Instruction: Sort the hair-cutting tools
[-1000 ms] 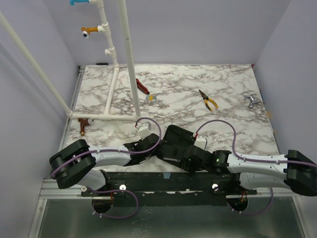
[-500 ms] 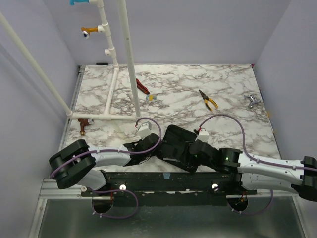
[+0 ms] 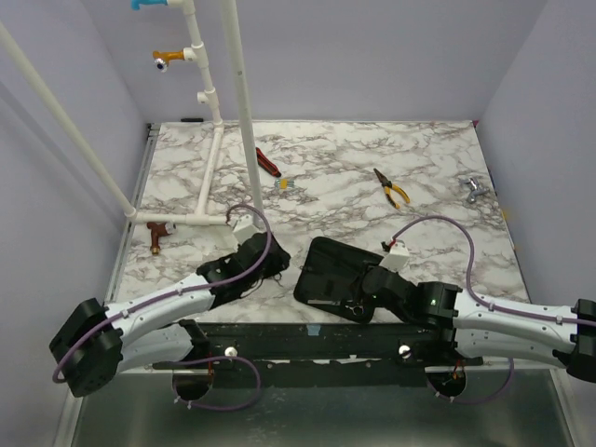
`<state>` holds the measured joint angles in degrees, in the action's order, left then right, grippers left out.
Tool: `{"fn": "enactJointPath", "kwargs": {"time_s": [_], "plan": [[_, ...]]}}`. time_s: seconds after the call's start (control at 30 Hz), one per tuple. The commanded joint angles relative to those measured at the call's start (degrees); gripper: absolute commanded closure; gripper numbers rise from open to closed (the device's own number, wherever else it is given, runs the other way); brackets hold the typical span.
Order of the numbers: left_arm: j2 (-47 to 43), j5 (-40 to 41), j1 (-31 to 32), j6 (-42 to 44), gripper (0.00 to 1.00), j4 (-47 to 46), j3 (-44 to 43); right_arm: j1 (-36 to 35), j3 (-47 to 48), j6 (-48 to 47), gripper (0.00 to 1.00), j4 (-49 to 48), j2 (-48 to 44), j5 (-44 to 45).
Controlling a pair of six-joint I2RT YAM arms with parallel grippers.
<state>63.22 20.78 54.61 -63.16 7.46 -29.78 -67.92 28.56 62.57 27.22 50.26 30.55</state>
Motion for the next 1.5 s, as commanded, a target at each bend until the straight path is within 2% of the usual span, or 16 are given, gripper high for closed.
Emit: {"fn": "enactJointPath", "kwargs": {"time_s": [0.0, 0.13, 0.33, 0.47, 0.6, 0.77, 0.93, 1.1, 1.3, 1.47], "plan": [[-3.8, -0.4, -11.0, 2.7, 0.53, 7.7, 1.5, 0.0, -1.3, -0.7, 0.47, -2.2, -0.8, 4.1], [0.6, -4.1, -18.5, 5.3, 0.53, 6.1, 0.6, -0.1, -1.9, -3.3, 0.47, -5.6, 1.2, 1.3], [10.8, -5.9, -19.9, 9.3, 0.54, 3.8, -5.2, 0.0, -2.3, -8.8, 0.47, -12.3, 4.2, -5.4], [14.7, -8.4, -19.6, 8.5, 0.55, 1.0, -4.8, 0.0, -1.0, 3.5, 0.47, -1.2, 6.4, 4.6], [10.7, -8.8, -16.9, 8.0, 0.55, -3.9, -0.2, 0.7, -2.1, 8.1, 0.45, 2.4, 5.3, 9.4], [6.2, -14.9, -12.7, 11.0, 0.55, -11.3, 3.7, 9.9, -5.1, 6.4, 0.44, -2.0, 8.1, 2.4], [10.5, -17.2, -7.3, 12.9, 0.56, -12.4, 2.0, 14.1, -6.4, 4.4, 0.44, -8.4, 11.3, -0.2], [16.8, -20.6, -4.9, 12.6, 0.59, -16.1, 1.1, 17.0, -2.8, -1.1, 0.44, -11.8, 17.3, -0.4], [21.7, -23.6, -2.0, 12.4, 0.62, -21.0, -1.3, 23.6, 1.9, -7.6, 0.46, -16.7, 24.2, -2.2], [24.9, -21.2, -1.6, 12.2, 0.62, -19.4, -5.3, 27.4, 6.2, -11.3, 0.46, -18.0, 28.1, -2.1]]}}
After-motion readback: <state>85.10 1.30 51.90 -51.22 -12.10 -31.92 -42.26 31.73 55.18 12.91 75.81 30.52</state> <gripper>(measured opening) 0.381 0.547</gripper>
